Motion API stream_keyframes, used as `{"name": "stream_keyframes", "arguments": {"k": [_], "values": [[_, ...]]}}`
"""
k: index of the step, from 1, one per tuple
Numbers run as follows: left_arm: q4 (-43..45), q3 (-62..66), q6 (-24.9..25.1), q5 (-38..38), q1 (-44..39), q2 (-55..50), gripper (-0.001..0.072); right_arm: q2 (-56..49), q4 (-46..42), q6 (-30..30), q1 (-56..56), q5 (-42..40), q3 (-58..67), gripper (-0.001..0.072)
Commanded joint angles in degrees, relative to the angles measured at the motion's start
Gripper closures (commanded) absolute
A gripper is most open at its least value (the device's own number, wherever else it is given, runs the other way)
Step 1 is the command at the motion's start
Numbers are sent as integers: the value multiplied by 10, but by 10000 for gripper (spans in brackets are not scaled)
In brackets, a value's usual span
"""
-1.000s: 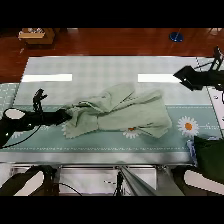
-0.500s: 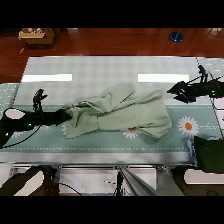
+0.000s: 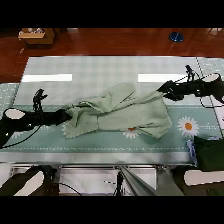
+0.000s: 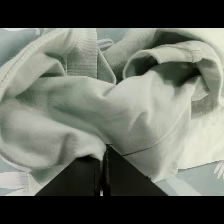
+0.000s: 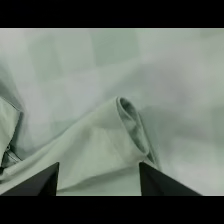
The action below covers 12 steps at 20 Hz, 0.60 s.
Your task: Fold the shirts.
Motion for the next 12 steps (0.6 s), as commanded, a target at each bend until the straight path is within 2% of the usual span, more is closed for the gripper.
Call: {"name": "stream_keyframes", "arguments": {"k": [1,4,6,8,10,12], "values": [[0,0,0,0,0,0,680,-11,20,4,9,-16,0,179],[0,0,0,0,0,0,680,-23,21,6,9,-24,0,188],[0,0,0,0,0,0,680,-28,21,7,9,-34,0,362],[0,0,0,0,0,0,680,-30,25,7,9,-44,0,497],[0,0,0,0,0,0,680,-30,32,7,9,-43,0,685],[0,1,0,0,0,1,681,-27,60,-10,3,-28,0,686]]}}
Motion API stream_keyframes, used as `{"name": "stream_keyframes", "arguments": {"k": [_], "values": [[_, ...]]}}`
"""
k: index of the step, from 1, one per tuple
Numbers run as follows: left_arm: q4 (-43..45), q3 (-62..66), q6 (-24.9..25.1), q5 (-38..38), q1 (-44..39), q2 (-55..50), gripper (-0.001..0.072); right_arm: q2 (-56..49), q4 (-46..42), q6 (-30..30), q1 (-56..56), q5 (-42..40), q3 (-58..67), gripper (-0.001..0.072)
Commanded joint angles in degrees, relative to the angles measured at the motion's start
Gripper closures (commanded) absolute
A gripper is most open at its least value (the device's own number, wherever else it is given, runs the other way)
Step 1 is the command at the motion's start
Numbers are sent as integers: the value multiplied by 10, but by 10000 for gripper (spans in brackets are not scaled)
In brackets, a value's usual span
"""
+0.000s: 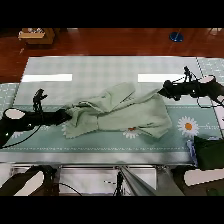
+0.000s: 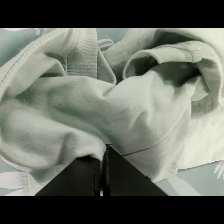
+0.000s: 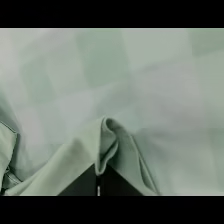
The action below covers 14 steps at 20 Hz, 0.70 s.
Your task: Fold the shirts.
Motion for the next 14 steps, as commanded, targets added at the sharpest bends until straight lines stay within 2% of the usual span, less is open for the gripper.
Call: {"name": "stream_keyframes", "arguments": {"k": [1,5,8,10,14], "values": [[0,5,0,-3,0,3,681,9,37,-27,-7,14,0,687],[-7,98,0,-62,8,32,681,85,38,-73,-22,74,40,687],[-93,249,0,-72,40,85,681,177,39,-79,-28,116,120,688],[-143,370,0,-54,68,116,681,247,39,-78,-28,103,188,688],[-146,584,0,-5,113,159,681,365,0,-45,-28,19,326,688]]}}
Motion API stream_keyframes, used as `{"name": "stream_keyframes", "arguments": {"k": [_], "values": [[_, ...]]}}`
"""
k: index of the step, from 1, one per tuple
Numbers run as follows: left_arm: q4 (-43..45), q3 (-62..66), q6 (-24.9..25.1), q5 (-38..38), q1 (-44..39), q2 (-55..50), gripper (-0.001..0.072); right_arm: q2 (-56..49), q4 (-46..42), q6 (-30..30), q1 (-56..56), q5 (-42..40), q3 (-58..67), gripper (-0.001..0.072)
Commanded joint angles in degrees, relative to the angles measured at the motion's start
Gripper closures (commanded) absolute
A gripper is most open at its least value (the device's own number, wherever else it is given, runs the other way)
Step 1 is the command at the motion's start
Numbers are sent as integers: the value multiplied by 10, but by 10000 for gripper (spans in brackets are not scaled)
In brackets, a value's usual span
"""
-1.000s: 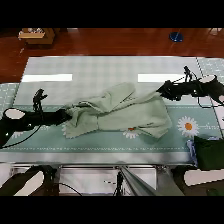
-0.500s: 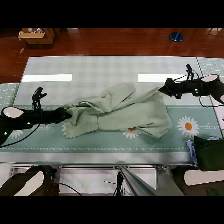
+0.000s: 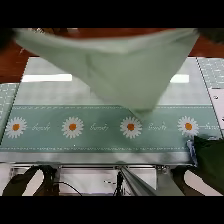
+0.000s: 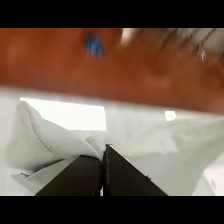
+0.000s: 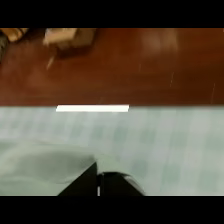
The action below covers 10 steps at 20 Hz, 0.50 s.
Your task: Fold the shirts.
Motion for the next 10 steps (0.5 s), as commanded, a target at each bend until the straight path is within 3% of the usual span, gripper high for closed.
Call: {"name": "stream_keyframes", "arguments": {"k": [1,7,10], "values": [[-24,174,-1,43,40,39,681,98,-52,37,-1,-55,118,688],[23,293,-13,66,59,97,683,182,-229,162,-1,-23,265,688],[107,314,-109,24,59,141,683,220,-273,201,-1,111,290,688]]}}
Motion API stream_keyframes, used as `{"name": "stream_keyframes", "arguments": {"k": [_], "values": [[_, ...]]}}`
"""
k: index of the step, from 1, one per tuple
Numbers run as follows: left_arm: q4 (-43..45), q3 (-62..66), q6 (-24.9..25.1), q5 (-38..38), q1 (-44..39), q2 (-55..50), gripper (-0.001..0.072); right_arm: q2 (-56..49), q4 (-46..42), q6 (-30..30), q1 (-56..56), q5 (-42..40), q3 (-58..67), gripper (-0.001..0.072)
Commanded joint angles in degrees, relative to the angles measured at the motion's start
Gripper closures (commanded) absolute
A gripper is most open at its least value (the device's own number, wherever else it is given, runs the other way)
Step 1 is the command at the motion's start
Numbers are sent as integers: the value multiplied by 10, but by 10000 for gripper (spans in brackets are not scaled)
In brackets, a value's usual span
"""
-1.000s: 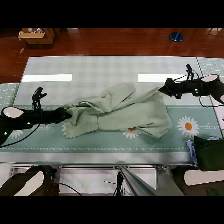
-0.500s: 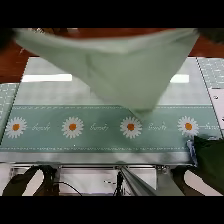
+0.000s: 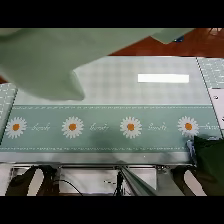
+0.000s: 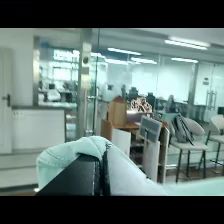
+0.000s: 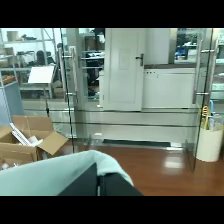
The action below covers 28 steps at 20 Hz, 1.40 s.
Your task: Fold the shirts.
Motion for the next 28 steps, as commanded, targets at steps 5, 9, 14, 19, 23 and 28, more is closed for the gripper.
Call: {"name": "stream_keyframes", "arguments": {"k": [5,9,14,19,23,28], "values": [[235,49,-195,-240,3,108,684,90,-230,51,0,331,36,688],[249,88,-216,-403,3,118,684,118,-237,44,9,443,36,688],[261,92,-226,-557,5,98,685,119,-278,57,64,459,9,688],[261,-56,-212,-563,18,90,684,110,-403,45,168,455,-202,688],[196,-257,-191,-400,20,90,684,28,-421,20,177,349,-347,688],[37,-497,-93,-162,-10,65,684,-121,-390,20,177,141,-355,688]]}}
